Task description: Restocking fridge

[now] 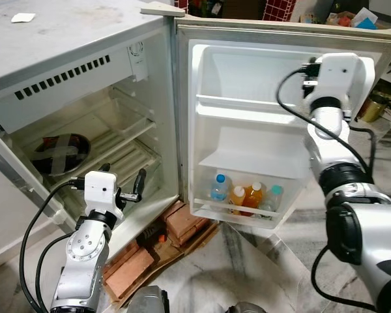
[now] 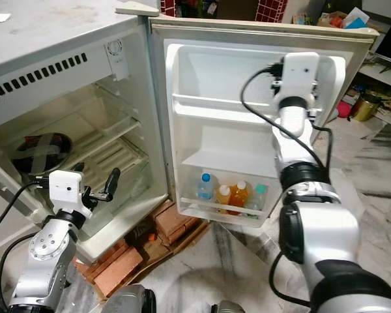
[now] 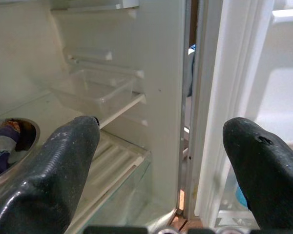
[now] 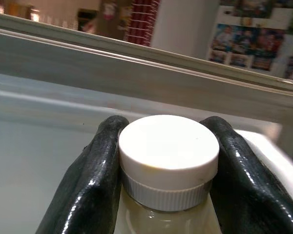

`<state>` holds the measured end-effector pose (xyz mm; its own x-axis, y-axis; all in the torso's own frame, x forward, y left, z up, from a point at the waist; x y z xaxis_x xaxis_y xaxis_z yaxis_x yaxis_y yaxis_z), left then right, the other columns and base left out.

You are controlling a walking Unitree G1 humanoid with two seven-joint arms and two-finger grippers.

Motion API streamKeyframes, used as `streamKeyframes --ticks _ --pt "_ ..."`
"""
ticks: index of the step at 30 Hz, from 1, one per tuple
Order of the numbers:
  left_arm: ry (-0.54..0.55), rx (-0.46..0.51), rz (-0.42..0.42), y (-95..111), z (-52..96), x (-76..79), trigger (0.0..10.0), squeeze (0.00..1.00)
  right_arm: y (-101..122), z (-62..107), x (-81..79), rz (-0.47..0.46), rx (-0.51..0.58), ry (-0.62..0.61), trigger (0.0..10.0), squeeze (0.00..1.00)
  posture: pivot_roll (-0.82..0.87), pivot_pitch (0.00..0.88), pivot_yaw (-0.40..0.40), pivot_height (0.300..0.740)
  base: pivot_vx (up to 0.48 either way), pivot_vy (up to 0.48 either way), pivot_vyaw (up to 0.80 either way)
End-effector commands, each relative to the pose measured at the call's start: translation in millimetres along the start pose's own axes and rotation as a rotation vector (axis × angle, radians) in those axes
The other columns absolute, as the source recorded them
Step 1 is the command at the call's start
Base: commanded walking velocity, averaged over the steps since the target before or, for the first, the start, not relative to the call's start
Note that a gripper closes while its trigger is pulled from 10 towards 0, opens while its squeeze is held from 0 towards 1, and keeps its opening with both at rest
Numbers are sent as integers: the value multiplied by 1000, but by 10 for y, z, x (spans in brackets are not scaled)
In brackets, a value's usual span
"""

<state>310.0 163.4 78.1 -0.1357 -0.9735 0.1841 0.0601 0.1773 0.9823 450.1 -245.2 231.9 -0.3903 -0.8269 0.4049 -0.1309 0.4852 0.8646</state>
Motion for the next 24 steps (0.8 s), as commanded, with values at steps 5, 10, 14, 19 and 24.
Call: streamKeyframes --ticks 5,10,14,19,24 --pt "-20 -7 -5 4 -46 63 10000 0 -228 -12 200 -1 -102 -40 10000 0 60 0 8 740 0 0 0" --pt "-19 -12 -8 -3 -53 57 10000 0 -294 1 162 -39 -142 -23 10000 776 62 0 8 740 0 0 0" --pt "-15 -16 -10 -9 -57 51 10000 0 -283 14 68 -41 -141 6 10000 1000 63 0 8 740 0 0 0" --pt "-14 -19 -10 -17 -59 51 10000 0 -187 -15 78 -22 -100 0 10000 1000 61 0 8 740 0 0 0" --pt "-14 -29 -8 -51 -66 58 10000 0 39 -77 133 -11 -7 -21 10000 1000 57 0 8 740 0 0 0"
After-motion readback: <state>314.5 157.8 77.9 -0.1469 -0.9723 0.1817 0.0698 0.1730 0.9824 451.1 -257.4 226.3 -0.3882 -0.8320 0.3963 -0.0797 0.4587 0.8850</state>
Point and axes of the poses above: a point about 5 cm out from each wrist's last joint towards the gripper, its own z axis pointing back from the gripper into the wrist, its own y axis along the axis of the wrist's last joint, x = y × z, the point moved 6 cm from there along -z, pointing out of the wrist towards the gripper, and after that the axes turned 14 degrees about z, right-handed, at the moved point
